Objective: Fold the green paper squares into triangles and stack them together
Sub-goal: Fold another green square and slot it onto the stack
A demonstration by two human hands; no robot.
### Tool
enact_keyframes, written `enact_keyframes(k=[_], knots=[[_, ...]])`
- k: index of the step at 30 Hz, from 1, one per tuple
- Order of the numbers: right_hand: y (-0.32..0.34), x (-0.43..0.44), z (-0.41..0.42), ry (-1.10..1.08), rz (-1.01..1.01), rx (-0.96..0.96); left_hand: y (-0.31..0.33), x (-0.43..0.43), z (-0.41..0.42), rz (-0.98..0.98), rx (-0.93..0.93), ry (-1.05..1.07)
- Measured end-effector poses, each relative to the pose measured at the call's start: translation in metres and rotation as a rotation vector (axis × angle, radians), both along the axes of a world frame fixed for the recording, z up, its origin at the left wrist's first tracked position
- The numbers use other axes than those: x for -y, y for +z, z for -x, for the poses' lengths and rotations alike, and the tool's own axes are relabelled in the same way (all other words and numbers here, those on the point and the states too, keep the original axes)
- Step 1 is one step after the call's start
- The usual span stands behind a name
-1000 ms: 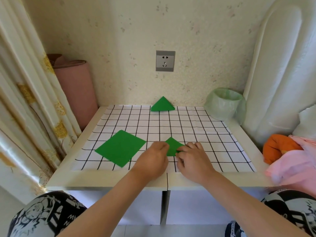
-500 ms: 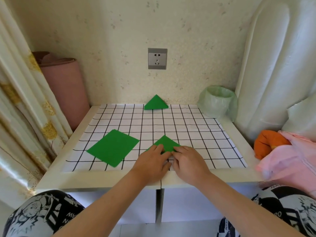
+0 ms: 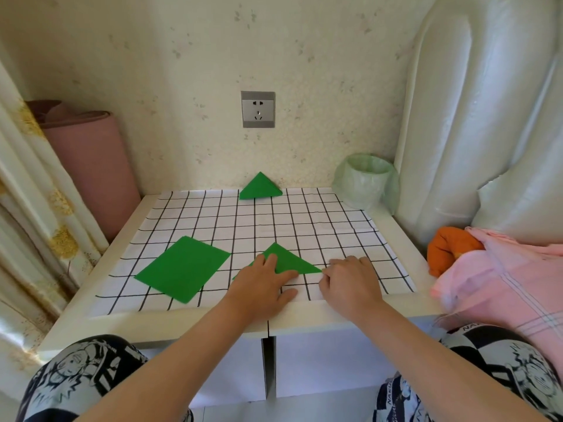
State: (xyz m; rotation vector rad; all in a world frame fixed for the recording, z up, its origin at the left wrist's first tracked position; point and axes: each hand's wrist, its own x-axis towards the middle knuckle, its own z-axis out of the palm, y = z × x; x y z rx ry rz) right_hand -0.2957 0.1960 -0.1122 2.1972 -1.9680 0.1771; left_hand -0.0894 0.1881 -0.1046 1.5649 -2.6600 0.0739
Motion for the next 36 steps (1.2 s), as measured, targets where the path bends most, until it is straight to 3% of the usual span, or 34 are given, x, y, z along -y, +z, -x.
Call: enact_keyframes(k=[5,9,17,26,36], knots=[[-0.001,0.004,0.001,0.040,0.082,0.014,-0.001,0.012,-0.008,-0.014,-0.172,-0.013],[-0.002,0.019,0.002,0.272,0.111,0.162,-0.003,0.031,-0.018,-0.160,-0.349,0.004],[0.009,0.053,-0.010,0.534,-0.114,0.208,0.006,0.051,-0.022,-0.113,-0.249,-0.130],[0.022,0.082,-0.018,0.677,0.018,0.071,0.016,0.064,-0.025,-0.110,-0.293,-0.166],[0.054,0.092,-0.029,0.592,0.068,0.433,0.056,0.071,-0.025,0.112,-0.475,0.022]])
